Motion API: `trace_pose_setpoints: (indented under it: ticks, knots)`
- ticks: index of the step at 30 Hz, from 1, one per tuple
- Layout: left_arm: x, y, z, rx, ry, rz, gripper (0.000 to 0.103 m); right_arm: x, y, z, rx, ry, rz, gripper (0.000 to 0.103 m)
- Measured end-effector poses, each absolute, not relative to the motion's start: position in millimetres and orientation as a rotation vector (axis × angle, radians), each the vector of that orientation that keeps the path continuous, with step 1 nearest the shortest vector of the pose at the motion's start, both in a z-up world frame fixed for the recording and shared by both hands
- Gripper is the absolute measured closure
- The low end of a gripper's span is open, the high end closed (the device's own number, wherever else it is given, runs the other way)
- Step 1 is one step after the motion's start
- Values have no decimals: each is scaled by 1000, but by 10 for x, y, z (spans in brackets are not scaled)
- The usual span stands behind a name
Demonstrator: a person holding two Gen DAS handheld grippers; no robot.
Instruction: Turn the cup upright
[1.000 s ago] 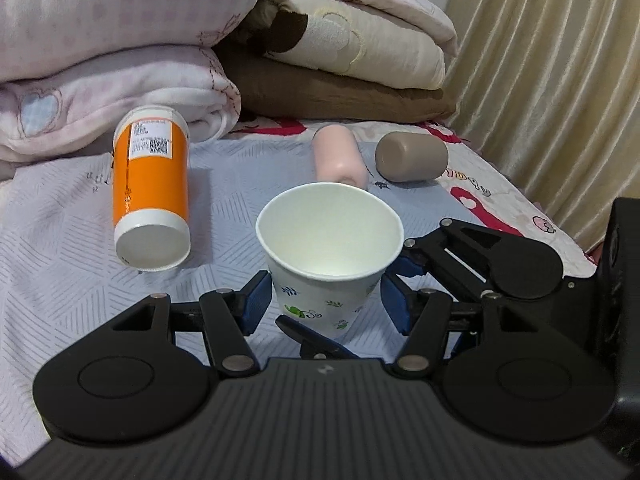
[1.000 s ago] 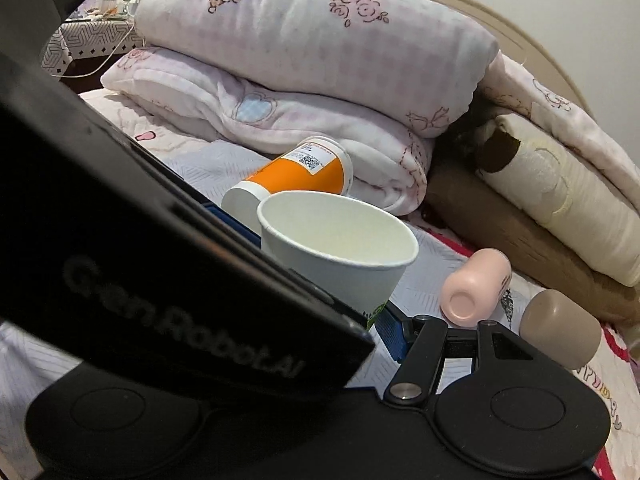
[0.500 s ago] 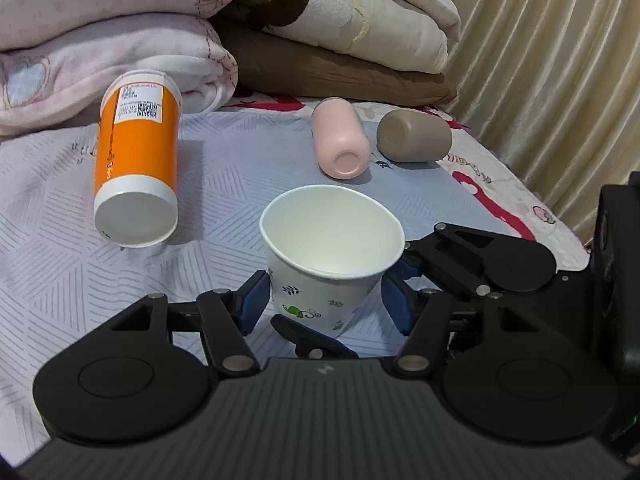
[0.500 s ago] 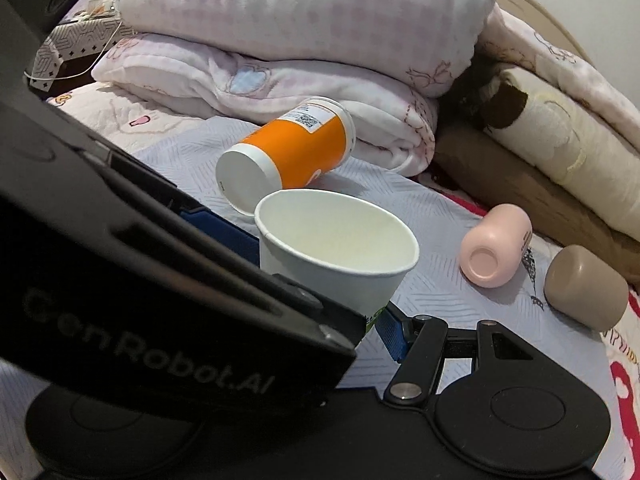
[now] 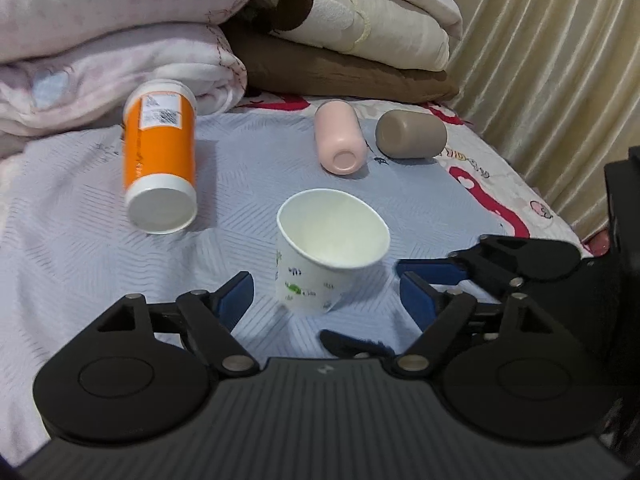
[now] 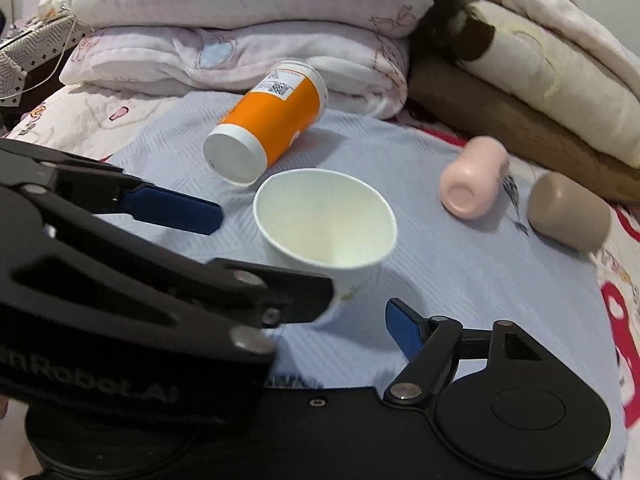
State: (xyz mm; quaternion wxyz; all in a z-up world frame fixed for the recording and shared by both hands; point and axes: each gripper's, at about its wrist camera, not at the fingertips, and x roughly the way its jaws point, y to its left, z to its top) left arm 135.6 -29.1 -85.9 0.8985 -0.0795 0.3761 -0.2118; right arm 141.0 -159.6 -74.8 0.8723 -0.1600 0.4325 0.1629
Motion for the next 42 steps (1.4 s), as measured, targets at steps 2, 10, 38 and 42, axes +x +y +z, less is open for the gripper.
trace_pose_setpoints:
  ticks: [2, 10, 38, 42]
  knots:
    - [1258, -272, -715, -151, 771, -423, 23, 1276, -1620, -667, -331, 912, 317, 24]
    - [795, -159, -86, -157, 708, -371, 23, 575, -1655, 7, -255, 792, 287, 24]
    - [-194, -232, 102, -77, 670, -185, 22, -428, -1998, 306, -107, 612, 52, 21]
    - [-221, -259, 95, -62, 664, -182, 22, -396, -2009, 265, -106, 630, 19, 16]
